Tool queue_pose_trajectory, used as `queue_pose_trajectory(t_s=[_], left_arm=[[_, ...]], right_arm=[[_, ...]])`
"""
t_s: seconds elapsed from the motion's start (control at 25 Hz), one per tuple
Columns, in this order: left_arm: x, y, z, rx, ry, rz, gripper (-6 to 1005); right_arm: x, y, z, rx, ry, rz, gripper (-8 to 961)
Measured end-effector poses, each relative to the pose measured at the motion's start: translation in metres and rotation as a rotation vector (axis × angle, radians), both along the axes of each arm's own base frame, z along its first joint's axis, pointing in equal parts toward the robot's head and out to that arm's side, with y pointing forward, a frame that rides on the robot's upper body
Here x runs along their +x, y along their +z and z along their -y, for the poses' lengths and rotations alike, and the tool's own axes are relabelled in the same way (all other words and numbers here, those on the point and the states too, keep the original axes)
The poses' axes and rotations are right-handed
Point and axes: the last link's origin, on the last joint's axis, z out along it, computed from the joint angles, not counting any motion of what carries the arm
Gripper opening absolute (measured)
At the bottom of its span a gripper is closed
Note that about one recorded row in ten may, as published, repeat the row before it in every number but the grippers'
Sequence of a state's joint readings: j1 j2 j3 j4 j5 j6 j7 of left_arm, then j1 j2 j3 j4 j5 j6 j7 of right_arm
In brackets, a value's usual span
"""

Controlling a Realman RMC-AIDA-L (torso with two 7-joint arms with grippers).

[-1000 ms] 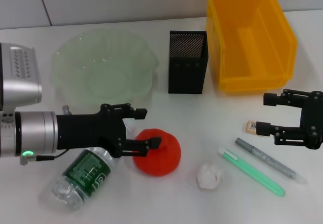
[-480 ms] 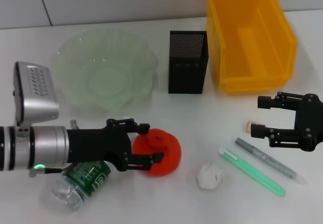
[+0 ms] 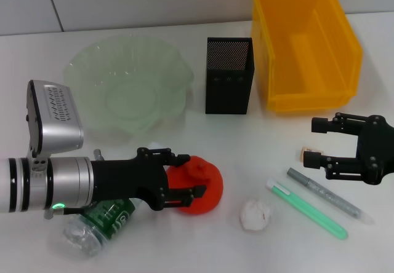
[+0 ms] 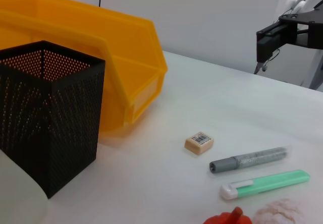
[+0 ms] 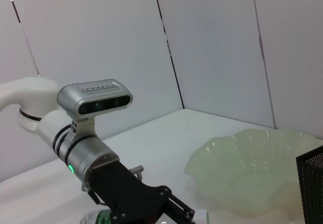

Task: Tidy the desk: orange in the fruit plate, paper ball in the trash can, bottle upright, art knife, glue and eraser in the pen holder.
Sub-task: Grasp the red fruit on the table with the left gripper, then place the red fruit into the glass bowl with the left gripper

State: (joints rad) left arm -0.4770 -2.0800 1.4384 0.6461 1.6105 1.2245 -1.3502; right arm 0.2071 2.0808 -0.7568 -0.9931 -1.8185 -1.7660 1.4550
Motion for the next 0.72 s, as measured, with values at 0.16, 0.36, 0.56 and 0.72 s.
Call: queue_pose_trajectory(t_s=[0.16,0.36,0.56,0.72], left_arm=[[0.0001,0.0000,0.0000,0.000,0.001,0.001,810],[0.0000,0.0009,-0.0009,0.005,0.007,0.005,668],[-0.0007,0.0029,-0.0015,0.021,0.044,0.040,417],[-0.0023,0.0041,-0.0002,0.028,0.056,0.056,278]], right_arm=[[0.0005,-0.0001,0.0008,-0.002,-0.001,-0.001,769],[0.0006,-0.0012,0.0018,-0.007,-0.003,-0.008,769],[0.0005,-0.0032,0.0020,-0.015,-0.005,-0.017,770],[0.0011,-0.0031,0.0026,-0.014,-0.007,-0.018,770]])
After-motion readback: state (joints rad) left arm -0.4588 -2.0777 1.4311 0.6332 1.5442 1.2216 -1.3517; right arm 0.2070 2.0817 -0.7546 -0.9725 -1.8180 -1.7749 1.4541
